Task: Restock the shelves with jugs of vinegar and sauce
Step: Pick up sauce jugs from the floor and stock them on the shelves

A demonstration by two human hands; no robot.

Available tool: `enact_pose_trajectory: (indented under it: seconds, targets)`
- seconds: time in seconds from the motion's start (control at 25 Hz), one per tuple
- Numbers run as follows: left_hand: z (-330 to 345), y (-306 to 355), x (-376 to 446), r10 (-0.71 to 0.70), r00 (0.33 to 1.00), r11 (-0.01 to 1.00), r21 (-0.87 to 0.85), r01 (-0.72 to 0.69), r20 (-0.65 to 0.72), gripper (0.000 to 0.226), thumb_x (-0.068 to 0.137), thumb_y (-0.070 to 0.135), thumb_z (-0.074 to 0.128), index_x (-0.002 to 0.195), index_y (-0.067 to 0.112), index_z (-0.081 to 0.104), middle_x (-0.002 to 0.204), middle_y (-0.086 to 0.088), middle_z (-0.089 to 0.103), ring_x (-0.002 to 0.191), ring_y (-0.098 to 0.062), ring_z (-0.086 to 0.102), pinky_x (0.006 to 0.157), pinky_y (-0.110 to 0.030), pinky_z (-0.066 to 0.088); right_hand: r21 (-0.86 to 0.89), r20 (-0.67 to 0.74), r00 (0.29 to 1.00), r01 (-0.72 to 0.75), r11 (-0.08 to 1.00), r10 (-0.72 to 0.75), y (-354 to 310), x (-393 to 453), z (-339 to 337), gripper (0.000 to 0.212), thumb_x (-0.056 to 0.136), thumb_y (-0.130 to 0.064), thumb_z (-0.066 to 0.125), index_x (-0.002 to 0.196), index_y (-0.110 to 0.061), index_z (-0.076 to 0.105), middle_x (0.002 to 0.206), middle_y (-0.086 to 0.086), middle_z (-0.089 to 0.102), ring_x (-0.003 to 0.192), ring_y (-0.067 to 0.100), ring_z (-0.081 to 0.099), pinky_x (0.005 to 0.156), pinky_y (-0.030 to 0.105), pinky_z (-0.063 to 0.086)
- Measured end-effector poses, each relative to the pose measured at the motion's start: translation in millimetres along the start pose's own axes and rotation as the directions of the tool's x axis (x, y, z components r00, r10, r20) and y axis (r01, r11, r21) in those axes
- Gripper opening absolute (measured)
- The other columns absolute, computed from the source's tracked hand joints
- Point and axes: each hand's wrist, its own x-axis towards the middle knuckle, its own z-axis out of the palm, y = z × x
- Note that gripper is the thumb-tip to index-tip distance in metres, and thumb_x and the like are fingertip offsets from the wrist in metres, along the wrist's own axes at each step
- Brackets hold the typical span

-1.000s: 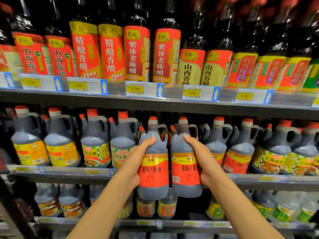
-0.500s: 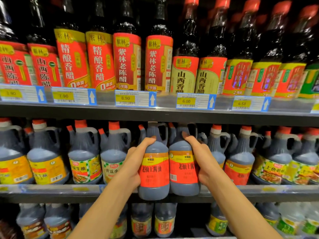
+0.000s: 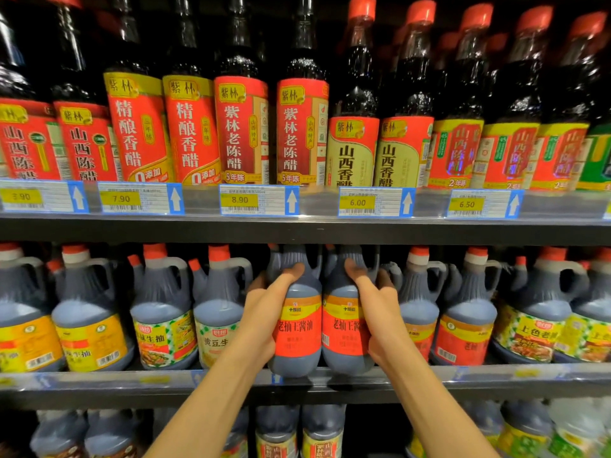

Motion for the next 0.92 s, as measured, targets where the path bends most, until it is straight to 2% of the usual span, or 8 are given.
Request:
enact_pose_trajectory:
  seconds: [0.12, 0.24, 0.4, 0.52, 0.64, 0.76, 0.84, 0.92]
  targets:
    - [4, -9, 1, 0.083, 0.996, 0.995, 0.052, -0.081, -0.043, 0.072, 0.055, 0.054, 0.088, 0.117, 0.024, 0.067, 0.091, -0.005, 0.081, 0.082, -0.027, 0.079, 0.065, -0.038, 0.062, -0.087, -0.074, 0.988, 0.130, 0.988, -0.136, 10, -2, 6, 0.086, 0.063, -0.071, 0.072, 0.138, -0.034, 0.049, 0.127, -0.011, 0.066, 0.125, 0.023, 0.061, 0.109, 0.051, 0.048]
    - [7, -16, 4, 0.201, 0.974, 0.974, 0.128, -0.187, -0.107, 0.079, 0.057, 0.062, 0.084, 0.127, 0.032, 0.063, 0.105, 0.004, 0.080, 0.094, -0.021, 0.077, 0.082, -0.045, 0.062, -0.130, -0.109, 0.971, 0.198, 0.972, -0.212, 19, 2, 10, 0.066, 0.066, -0.074, 0.068, 0.122, -0.045, 0.049, 0.110, -0.026, 0.061, 0.118, 0.017, 0.061, 0.104, 0.043, 0.048]
    - [8, -32, 7, 0.286, 0.943, 0.940, 0.242, -0.240, -0.173, 0.065, 0.057, 0.066, 0.077, 0.116, 0.044, 0.061, 0.110, 0.019, 0.072, 0.107, -0.013, 0.070, 0.098, -0.046, 0.056, -0.154, -0.170, 0.955, 0.216, 0.964, -0.241, 41, 8, 13, 0.053, 0.084, -0.058, 0.074, 0.128, -0.037, 0.053, 0.112, -0.020, 0.067, 0.115, 0.020, 0.063, 0.095, 0.036, 0.047]
    - [6, -45, 6, 0.337, 0.923, 0.914, 0.300, -0.274, -0.184, 0.073, 0.058, 0.070, 0.076, 0.123, 0.044, 0.054, 0.103, 0.031, 0.065, 0.102, 0.001, 0.065, 0.091, -0.030, 0.055, -0.160, -0.184, 0.956, 0.199, 0.967, -0.227, 55, 10, 12, 0.073, 0.088, -0.054, 0.074, 0.148, -0.023, 0.047, 0.132, -0.001, 0.066, 0.126, 0.025, 0.060, 0.100, 0.039, 0.047]
    - [0, -52, 4, 0.385, 0.907, 0.883, 0.355, -0.307, -0.173, 0.091, 0.061, 0.073, 0.075, 0.138, 0.033, 0.047, 0.103, 0.031, 0.062, 0.095, 0.013, 0.063, 0.076, -0.011, 0.048, -0.181, -0.166, 0.955, 0.216, 0.959, -0.246, 52, 9, 10, 0.073, 0.088, -0.055, 0.074, 0.149, -0.026, 0.046, 0.129, -0.010, 0.063, 0.123, 0.016, 0.060, 0.095, 0.031, 0.045]
    - [-6, -57, -2, 0.404, 0.893, 0.871, 0.380, -0.311, -0.197, 0.085, 0.062, 0.073, 0.074, 0.130, 0.026, 0.055, 0.101, 0.023, 0.065, 0.087, 0.021, 0.061, 0.069, -0.014, 0.048, -0.201, -0.156, 0.949, 0.241, 0.949, -0.274, 56, -3, 9, 0.069, 0.079, -0.061, 0.075, 0.137, -0.029, 0.053, 0.121, -0.017, 0.068, 0.108, 0.001, 0.066, 0.091, 0.027, 0.053]
    - [-7, -58, -6, 0.396, 0.896, 0.870, 0.393, -0.297, -0.199, 0.078, 0.060, 0.076, 0.073, 0.121, 0.030, 0.058, 0.102, 0.020, 0.066, 0.087, 0.016, 0.063, 0.069, -0.016, 0.049, -0.199, -0.169, 0.948, 0.236, 0.951, -0.271, 59, -10, 7, 0.076, 0.070, -0.065, 0.073, 0.132, -0.025, 0.055, 0.116, -0.018, 0.068, 0.098, -0.008, 0.065, 0.081, 0.020, 0.054]
    - [-9, -56, -9, 0.391, 0.904, 0.860, 0.419, -0.292, -0.173, 0.065, 0.059, 0.077, 0.071, 0.110, 0.040, 0.056, 0.102, 0.022, 0.064, 0.088, 0.015, 0.063, 0.066, -0.009, 0.049, -0.197, -0.157, 0.953, 0.228, 0.954, -0.260, 60, -14, 5, 0.068, 0.068, -0.065, 0.073, 0.127, -0.037, 0.054, 0.117, -0.019, 0.066, 0.098, -0.012, 0.065, 0.078, 0.011, 0.053]
